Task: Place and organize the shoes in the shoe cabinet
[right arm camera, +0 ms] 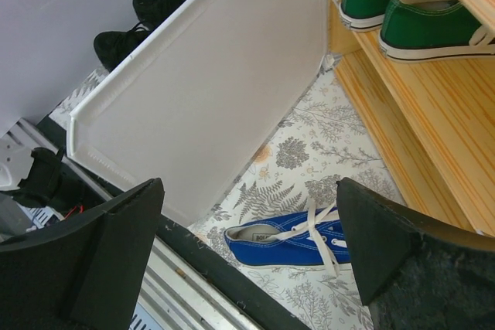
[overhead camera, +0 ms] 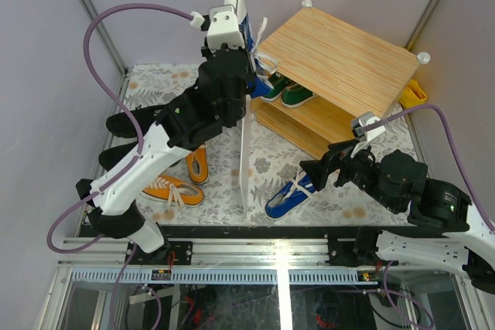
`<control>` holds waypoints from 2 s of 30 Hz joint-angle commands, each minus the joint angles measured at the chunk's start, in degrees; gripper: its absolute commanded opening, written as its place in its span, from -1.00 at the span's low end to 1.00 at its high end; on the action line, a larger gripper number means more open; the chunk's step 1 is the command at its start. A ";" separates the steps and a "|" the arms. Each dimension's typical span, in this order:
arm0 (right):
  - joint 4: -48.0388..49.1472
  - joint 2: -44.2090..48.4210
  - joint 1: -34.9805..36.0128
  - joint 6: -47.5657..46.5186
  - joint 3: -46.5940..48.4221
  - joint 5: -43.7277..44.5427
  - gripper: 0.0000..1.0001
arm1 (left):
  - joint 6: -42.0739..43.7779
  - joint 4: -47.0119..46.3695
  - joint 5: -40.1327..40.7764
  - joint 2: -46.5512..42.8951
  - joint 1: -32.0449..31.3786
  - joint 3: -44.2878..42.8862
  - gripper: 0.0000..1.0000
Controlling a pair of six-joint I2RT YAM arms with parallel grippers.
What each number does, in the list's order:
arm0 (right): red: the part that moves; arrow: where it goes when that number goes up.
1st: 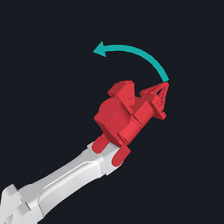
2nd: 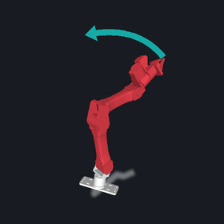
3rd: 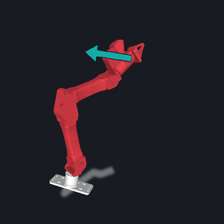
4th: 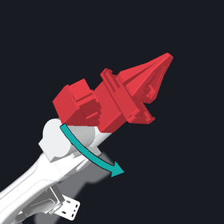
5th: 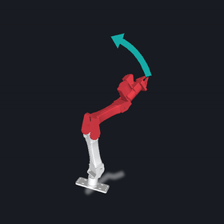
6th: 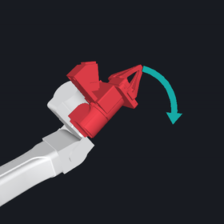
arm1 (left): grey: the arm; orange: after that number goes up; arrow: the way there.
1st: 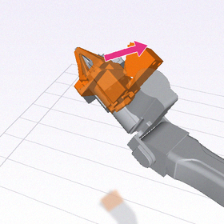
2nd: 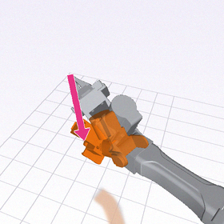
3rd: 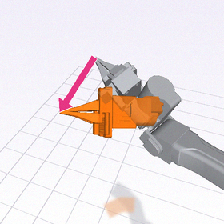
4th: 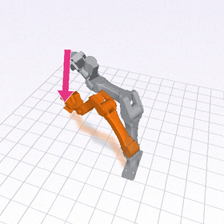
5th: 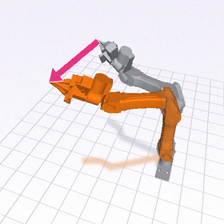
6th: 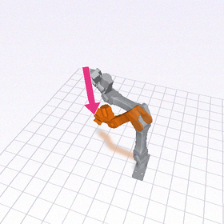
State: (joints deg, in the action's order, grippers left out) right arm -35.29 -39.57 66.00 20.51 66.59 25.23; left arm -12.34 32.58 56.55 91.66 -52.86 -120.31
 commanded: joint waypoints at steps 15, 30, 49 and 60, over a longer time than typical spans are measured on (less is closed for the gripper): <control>-0.84 1.69 0.15 -1.90 4.14 6.07 0.99 | -10.73 -11.83 -9.76 -12.85 -8.36 19.01 -1.00; -1.93 5.37 0.12 -1.01 1.79 6.74 0.99 | -10.94 -7.56 -6.30 -14.13 -8.38 31.40 -1.00; -1.44 5.67 0.15 0.28 0.20 6.19 0.99 | -4.35 6.34 -7.68 -22.37 -8.22 35.18 -1.00; -0.89 4.94 0.12 0.09 -0.35 5.19 0.99 | 0.21 1.34 -33.17 -15.36 -8.30 44.81 -0.88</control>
State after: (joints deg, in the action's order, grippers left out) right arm -38.24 -34.15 66.00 20.14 66.57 30.52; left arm -15.00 40.66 32.86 76.27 -61.04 -77.67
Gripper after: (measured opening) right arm 0.993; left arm 0.273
